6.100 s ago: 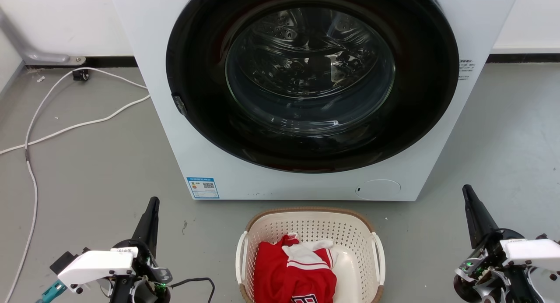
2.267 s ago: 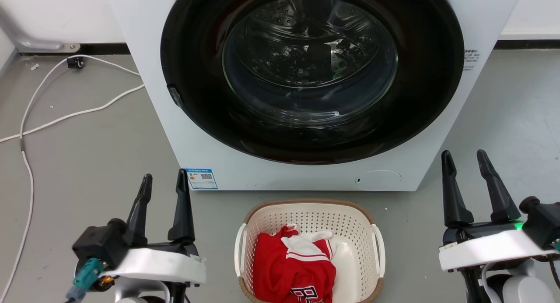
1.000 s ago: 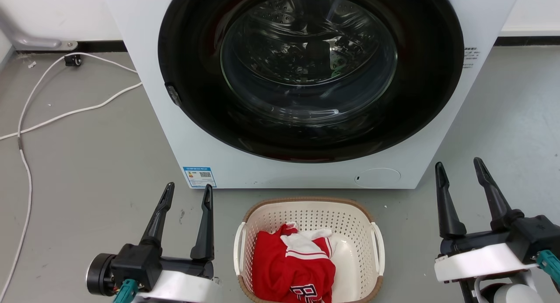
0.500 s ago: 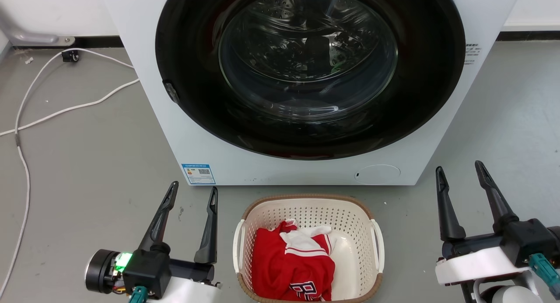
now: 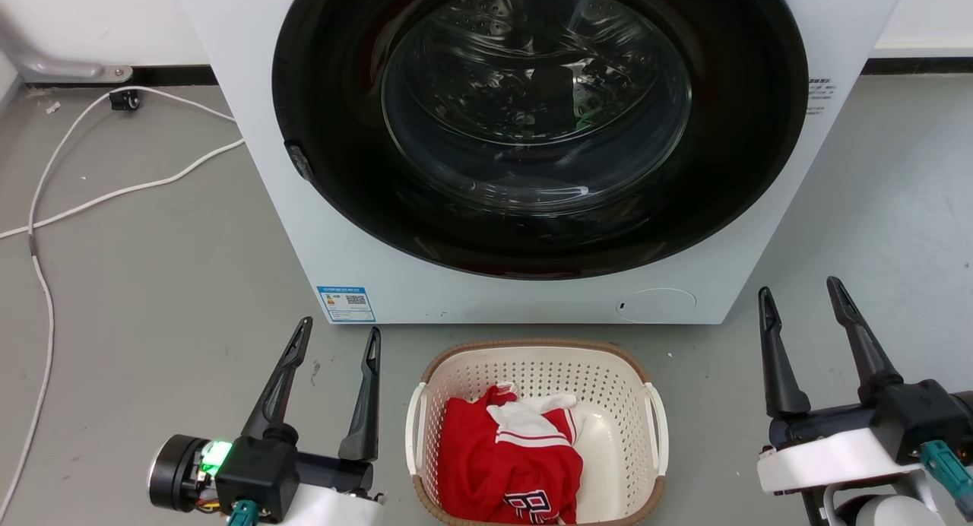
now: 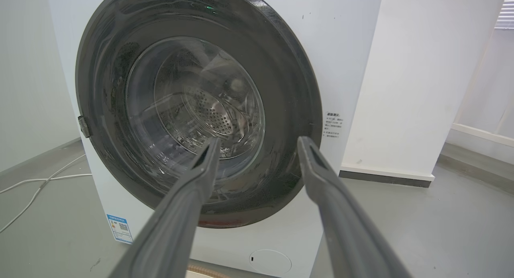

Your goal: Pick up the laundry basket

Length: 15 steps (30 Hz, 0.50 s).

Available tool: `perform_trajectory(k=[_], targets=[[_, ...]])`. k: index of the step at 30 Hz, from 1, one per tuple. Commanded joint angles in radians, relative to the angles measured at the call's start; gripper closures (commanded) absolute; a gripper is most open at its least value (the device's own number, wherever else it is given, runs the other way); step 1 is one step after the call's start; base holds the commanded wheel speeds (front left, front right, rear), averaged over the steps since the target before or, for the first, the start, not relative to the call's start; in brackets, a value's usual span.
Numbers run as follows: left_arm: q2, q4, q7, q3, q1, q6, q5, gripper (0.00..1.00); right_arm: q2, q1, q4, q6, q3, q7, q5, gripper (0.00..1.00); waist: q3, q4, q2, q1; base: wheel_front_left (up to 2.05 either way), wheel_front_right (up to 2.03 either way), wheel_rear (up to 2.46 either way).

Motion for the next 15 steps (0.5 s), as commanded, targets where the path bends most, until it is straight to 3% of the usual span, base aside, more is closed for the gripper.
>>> perform_trajectory(k=[1, 9, 15], targets=[[-0.004, 0.000, -0.003, 0.003, 0.009, -0.003, 0.003, 0.00, -0.001, 0.001, -0.004, 0.000, -0.001, -0.002, 0.002, 0.00, 0.002, -0.001, 0.0000, 0.0000, 0.00, 0.00, 0.00], [-0.008, 0.003, -0.003, 0.010, -0.003, -0.011, 0.003, 0.00, -0.001, -0.011, -0.007, 0.000, -0.008, -0.002, 0.000, 0.00, 0.032, -0.005, 0.0000, 0.0000, 0.00, 0.00, 0.00], [-0.011, 0.043, -0.003, 0.031, -0.034, -0.011, -0.003, 0.00, -0.001, -0.058, 0.032, 0.000, 0.021, -0.002, 0.010, 0.00, 0.118, -0.019, 0.0000, 0.0000, 0.00, 0.00, 0.00]])
